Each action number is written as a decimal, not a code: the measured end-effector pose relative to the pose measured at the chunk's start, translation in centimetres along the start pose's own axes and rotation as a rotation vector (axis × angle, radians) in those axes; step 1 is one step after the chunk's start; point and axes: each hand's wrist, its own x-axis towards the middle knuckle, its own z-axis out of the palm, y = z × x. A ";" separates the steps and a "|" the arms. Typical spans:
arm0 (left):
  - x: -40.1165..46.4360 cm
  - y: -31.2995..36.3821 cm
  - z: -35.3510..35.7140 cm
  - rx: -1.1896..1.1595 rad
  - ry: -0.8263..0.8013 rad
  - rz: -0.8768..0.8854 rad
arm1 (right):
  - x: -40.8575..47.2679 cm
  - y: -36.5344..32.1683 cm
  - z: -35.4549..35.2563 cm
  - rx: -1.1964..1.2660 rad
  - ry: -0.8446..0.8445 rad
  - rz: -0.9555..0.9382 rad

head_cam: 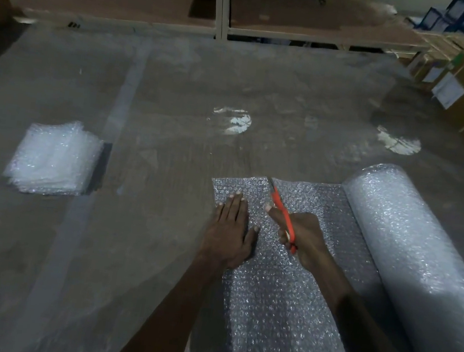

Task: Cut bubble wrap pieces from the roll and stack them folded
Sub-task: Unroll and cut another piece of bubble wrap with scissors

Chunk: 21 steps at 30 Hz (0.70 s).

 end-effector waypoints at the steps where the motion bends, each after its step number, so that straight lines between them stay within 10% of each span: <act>1: -0.1 0.0 -0.2 0.000 -0.002 0.002 | -0.4 0.1 -0.1 -0.007 0.002 -0.020; 21: -13.5 6.0 1.8 -0.036 0.052 0.001 | -8.5 5.1 -6.1 -0.974 0.332 -0.370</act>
